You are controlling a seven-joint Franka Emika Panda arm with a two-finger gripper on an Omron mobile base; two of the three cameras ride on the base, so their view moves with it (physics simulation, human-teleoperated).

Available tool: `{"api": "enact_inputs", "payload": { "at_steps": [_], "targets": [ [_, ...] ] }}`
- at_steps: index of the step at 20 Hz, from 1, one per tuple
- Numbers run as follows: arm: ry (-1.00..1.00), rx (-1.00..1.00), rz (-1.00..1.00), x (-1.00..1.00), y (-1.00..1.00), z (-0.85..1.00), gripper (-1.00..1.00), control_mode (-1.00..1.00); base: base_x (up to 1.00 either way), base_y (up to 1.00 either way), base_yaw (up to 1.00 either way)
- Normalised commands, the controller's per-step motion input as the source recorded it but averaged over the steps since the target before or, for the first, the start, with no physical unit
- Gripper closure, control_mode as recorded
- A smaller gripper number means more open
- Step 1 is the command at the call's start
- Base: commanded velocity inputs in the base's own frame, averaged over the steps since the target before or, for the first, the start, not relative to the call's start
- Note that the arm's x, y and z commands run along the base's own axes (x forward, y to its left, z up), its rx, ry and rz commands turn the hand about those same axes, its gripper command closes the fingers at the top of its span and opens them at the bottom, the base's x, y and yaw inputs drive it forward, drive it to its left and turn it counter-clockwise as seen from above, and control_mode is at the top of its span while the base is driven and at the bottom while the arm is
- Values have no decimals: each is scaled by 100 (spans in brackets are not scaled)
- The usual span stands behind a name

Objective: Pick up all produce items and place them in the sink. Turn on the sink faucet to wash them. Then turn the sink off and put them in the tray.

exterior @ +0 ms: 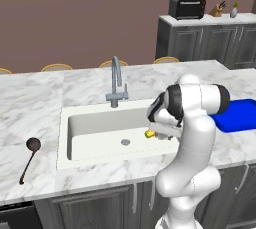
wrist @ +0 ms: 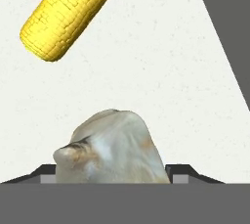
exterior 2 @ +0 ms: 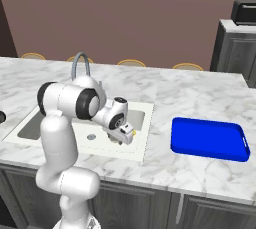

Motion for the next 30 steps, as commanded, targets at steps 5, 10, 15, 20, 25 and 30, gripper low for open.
{"api": "enact_inputs", "payload": {
  "at_steps": [5, 10, 15, 20, 25, 30],
  "targets": [
    [0, 0, 0, 32, 0, -44, 100, -100, 0, 0, 0],
    [0, 0, 0, 44, 0, -43, 100, -100, 0, 0, 0],
    [0, 0, 0, 52, 0, -41, 100, -100, 0, 0, 0],
    [0, 0, 0, 51, 0, -45, 100, -100, 0, 0, 0],
    [0, -3, 0, 12, 0, -42, -100, -100, 0, 0, 0],
    [-1, 0, 0, -3, -17, -5, -100, -100, 0, 0, 0]
  ]
}}
